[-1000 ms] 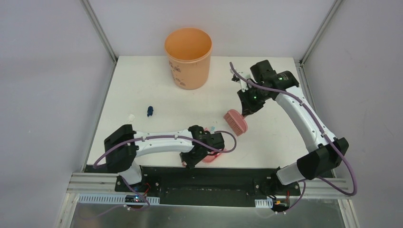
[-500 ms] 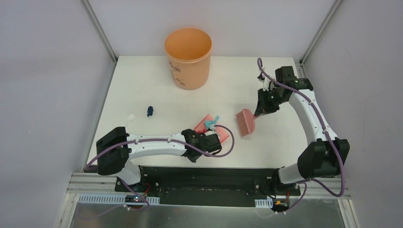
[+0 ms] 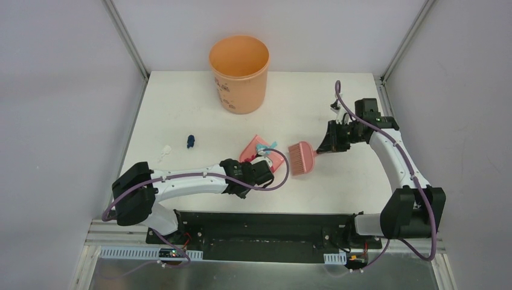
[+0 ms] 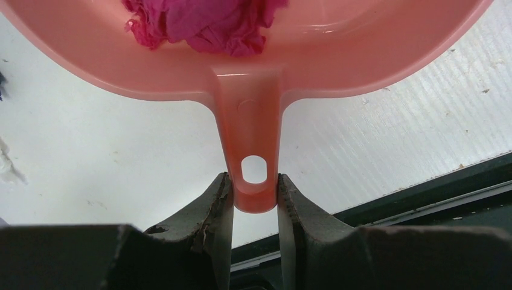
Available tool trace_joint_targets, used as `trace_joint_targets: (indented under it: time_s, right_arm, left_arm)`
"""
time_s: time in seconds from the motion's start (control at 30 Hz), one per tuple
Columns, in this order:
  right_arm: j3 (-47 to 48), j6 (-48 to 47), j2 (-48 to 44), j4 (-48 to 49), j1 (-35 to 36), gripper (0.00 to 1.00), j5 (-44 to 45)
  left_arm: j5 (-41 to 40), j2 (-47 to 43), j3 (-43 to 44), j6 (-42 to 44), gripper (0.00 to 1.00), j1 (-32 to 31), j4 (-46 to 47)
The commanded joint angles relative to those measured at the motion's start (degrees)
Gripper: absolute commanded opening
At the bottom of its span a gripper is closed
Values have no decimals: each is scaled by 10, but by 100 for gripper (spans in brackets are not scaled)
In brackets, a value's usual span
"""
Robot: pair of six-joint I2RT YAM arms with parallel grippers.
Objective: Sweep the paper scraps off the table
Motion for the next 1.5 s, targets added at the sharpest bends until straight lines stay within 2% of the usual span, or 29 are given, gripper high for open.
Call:
trace_joint_targets:
  time_s: [0.0, 0.07, 0.27, 0.53, 0.9, 1.17, 1.47]
  right_arm:
    - [-16, 9, -21, 47, -5, 0, -78]
    - [-24, 4, -23, 50, -8, 0, -97]
    - [-75, -2, -34, 84, -18, 0, -145]
    - [-105, -11, -41, 98, -33, 0, -187]
    - [-108, -23, -40, 96, -38, 0, -197]
    - [-107, -28, -34, 91, -38, 0, -197]
    - [-107, -34, -28, 88, -38, 0, -195]
  left_arm:
    - [-11, -16, 24, 9, 0, 8, 11]
    - [-11, -25, 12, 20, 0, 21, 32]
    - [-24, -40, 78, 40, 0, 34, 5]
    - [-5, -10, 213, 87, 0, 75, -27]
    - [3, 60, 392, 133, 0, 114, -86]
    - [88, 104, 515, 123, 0, 180, -159]
    - [175, 151, 622, 129, 0, 260, -182]
